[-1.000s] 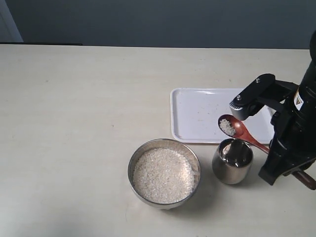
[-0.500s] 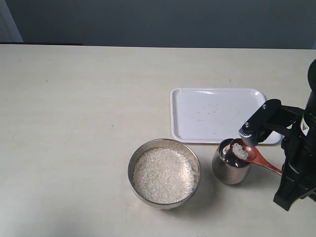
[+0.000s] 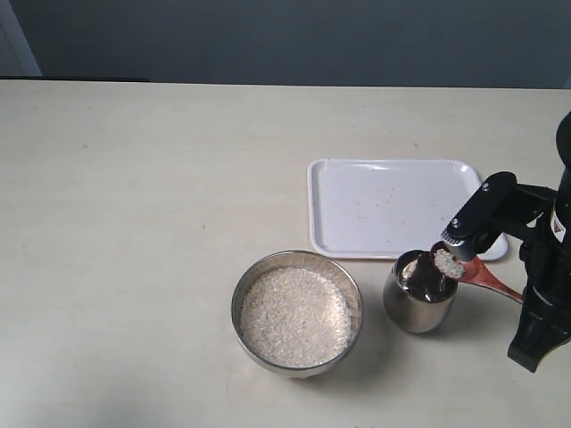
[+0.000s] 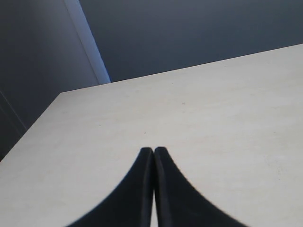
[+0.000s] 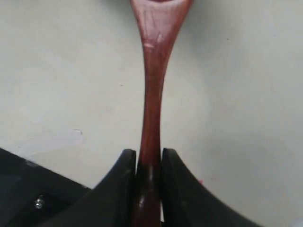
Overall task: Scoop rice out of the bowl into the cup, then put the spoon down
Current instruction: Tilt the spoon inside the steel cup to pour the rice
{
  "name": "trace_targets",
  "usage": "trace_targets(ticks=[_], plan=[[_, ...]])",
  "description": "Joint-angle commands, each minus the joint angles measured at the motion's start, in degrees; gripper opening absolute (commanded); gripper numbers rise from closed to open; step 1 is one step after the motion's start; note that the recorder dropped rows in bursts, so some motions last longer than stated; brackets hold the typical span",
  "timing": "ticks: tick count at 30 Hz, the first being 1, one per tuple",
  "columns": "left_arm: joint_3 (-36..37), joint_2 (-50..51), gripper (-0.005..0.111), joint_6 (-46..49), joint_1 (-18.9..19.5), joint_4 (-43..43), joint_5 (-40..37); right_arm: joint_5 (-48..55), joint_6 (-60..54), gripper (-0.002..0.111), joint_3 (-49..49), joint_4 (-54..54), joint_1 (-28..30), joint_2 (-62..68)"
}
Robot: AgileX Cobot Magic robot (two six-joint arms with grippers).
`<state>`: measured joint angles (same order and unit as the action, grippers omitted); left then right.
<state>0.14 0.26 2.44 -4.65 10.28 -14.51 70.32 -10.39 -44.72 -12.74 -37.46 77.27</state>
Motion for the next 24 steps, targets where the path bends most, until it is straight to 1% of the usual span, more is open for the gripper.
trace_targets(ticks=[1, 8, 11, 15, 24], plan=[[-0.14, -0.26, 0.000, -0.40, 0.10, -0.11, 0.78, -0.35, -0.05, -0.001, 0.09, -0.23, 0.38, -0.36], [-0.14, -0.26, 0.000, -0.40, 0.10, -0.11, 0.78, -0.35, -0.05, -0.001, 0.09, -1.17, -1.29, -0.36], [-0.14, -0.26, 0.000, -0.40, 0.10, -0.11, 0.78, -0.35, -0.05, -0.001, 0.09, -3.94, -2.63, -0.36], [-0.14, -0.26, 0.000, -0.40, 0.10, -0.11, 0.78, -0.35, -0.05, -0.001, 0.09, -5.89, -2.63, -0.36], [-0.14, -0.26, 0.000, -0.40, 0.10, -0.11, 0.78, -0.35, -0.05, -0.001, 0.09, -6.48, -2.63, -0.36]])
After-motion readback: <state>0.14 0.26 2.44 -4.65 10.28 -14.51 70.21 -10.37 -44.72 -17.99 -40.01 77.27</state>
